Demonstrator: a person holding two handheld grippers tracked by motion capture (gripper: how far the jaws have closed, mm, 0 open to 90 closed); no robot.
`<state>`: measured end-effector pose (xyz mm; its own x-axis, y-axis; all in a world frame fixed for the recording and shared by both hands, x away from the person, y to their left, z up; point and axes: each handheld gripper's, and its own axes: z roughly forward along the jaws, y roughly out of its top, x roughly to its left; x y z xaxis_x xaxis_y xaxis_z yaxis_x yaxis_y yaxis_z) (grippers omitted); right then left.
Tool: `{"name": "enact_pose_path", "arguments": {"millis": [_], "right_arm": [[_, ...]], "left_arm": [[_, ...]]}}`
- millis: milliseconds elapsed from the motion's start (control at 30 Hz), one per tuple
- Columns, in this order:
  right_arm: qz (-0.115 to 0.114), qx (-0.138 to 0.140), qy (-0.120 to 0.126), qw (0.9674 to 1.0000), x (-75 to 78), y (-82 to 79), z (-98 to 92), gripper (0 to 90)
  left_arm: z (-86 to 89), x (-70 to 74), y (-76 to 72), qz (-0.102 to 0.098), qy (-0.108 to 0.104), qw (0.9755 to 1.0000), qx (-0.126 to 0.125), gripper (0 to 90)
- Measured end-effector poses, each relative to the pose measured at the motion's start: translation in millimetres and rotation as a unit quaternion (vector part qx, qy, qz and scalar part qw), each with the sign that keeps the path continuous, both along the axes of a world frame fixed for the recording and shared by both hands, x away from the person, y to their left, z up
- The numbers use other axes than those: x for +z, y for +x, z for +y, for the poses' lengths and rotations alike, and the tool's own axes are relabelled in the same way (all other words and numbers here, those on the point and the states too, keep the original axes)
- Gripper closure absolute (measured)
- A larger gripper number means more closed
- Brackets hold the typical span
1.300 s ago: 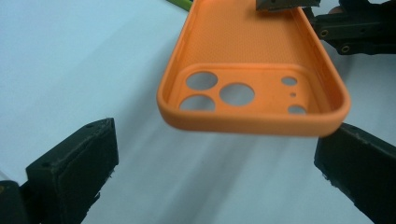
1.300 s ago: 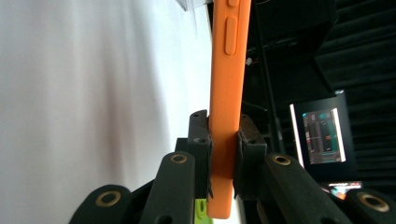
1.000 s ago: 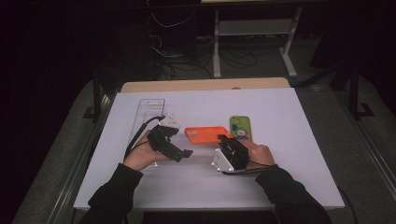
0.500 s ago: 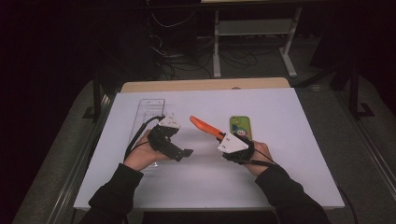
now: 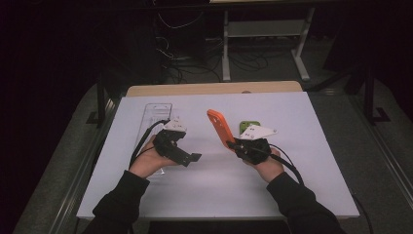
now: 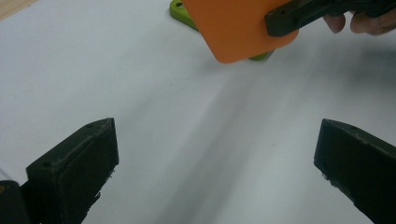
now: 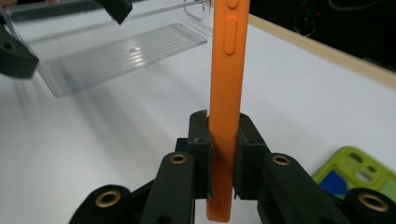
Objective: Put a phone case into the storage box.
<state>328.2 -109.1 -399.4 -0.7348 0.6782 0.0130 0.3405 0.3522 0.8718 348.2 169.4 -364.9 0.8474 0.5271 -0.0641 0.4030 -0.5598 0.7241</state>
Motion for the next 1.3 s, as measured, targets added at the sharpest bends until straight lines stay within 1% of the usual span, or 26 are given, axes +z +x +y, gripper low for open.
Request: {"name": "enact_pose_path", "arguments": {"millis": [33,67,100,133,167,233,267,300,333,467,533,633,667,700,767,800,833,933,1000,1067,1100,1233,1300], "right_arm": [[0.015,-0.001,0.015,0.9998,0.2,1.1,-1.2,78.4],[0.019,0.000,0.024,0.9995,0.0,2.7,-2.9,78.4],[0.024,0.000,0.033,0.9992,-0.2,3.2,-3.7,78.4],[0.035,-0.002,0.045,0.9984,-0.4,4.0,-4.8,78.4],[0.037,-0.003,0.048,0.9982,-0.5,4.4,-5.5,78.4],[0.042,-0.002,0.053,0.9977,-1.0,4.5,-5.6,78.4],[0.045,-0.002,0.055,0.9975,-1.2,4.7,-6.0,78.5],[0.046,-0.003,0.056,0.9973,-1.6,4.6,-5.7,78.4],[0.048,-0.004,0.057,0.9972,-1.9,4.4,-5.1,78.4],[0.050,-0.001,0.061,0.9969,-2.7,4.1,-3.0,78.5],[0.051,0.001,0.060,0.9969,-2.8,3.3,-1.1,78.4],[0.048,0.003,0.059,0.9971,-3.4,2.4,1.9,78.5],[0.048,0.004,0.060,0.9971,-3.6,2.2,2.8,78.4],[0.047,0.008,0.059,0.9971,-4.0,1.5,5.0,78.4],[0.049,0.008,0.061,0.9969,-3.9,1.0,6.0,78.4],[0.050,0.009,0.062,0.9967,-3.6,0.1,7.2,78.5],[0.048,0.010,0.062,0.9968,-3.4,-0.3,8.2,78.5],[0.046,0.013,0.064,0.9968,-3.4,-1.7,11.8,78.5],[0.043,0.016,0.062,0.9970,-3.4,-2.4,13.9,78.5],[0.050,0.018,0.064,0.9965,-3.0,-4.5,16.8,78.5],[0.041,0.022,0.062,0.9970,-2.4,-5.4,18.6,78.5],[0.036,0.025,0.063,0.9970,-0.9,-6.9,20.9,78.5],[0.036,0.026,0.066,0.9968,-0.1,-6.9,21.4,78.5]], "left_arm": [[0.1,0.5,-0.3,0.002,-0.003,1.0000,0.003,0.0],[-0.1,0.6,-0.8,0.005,-0.008,0.9999,0.008,0.0],[0.5,1.1,0.2,0.001,-0.010,0.9999,0.007,0.0],[1.3,1.7,1.3,-0.004,-0.009,0.9999,0.003,0.0],[0.3,1.6,1.0,-0.004,-0.025,0.9996,0.010,0.0],[0.3,2.6,0.8,-0.002,-0.035,0.9993,0.015,0.0],[0.6,3.4,1.1,-0.004,-0.038,0.9992,0.014,0.0],[0.2,4.0,1.2,-0.004,-0.048,0.9987,0.019,0.0],[0.2,4.7,1.7,-0.007,-0.050,0.9985,0.019,0.0],[-2.3,8.4,3.2,-0.007,-0.081,0.9963,0.029,0.0],[-4.2,9.8,4.3,-0.013,-0.088,0.9956,0.029,0.0],[-8.7,10.5,5.1,-0.007,-0.102,0.9941,0.037,0.0],[-9.6,10.8,6.0,-0.010,-0.103,0.9940,0.035,0.0],[-11.4,10.9,6.5,-0.009,-0.110,0.9931,0.039,0.0],[-12.1,11.8,8.3,-0.010,-0.111,0.9929,0.041,0.0],[-13.4,11.8,9.1,-0.009,-0.121,0.9916,0.046,0.0],[-13.9,12.1,10.4,-0.009,-0.124,0.9911,0.047,0.0],[-16.7,13.0,13.3,-0.006,-0.139,0.9888,0.054,0.0],[-19.4,12.9,15.1,-0.005,-0.154,0.9864,0.058,0.0],[-21.1,12.6,17.0,-0.005,-0.153,0.9866,0.056,0.0],[-21.9,12.4,17.9,-0.006,-0.155,0.9862,0.056,0.0],[-23.6,10.6,20.4,-0.003,-0.161,0.9853,0.057,0.0],[-25.3,8.8,21.9,0.000,-0.162,0.9854,0.054,0.0]]}}
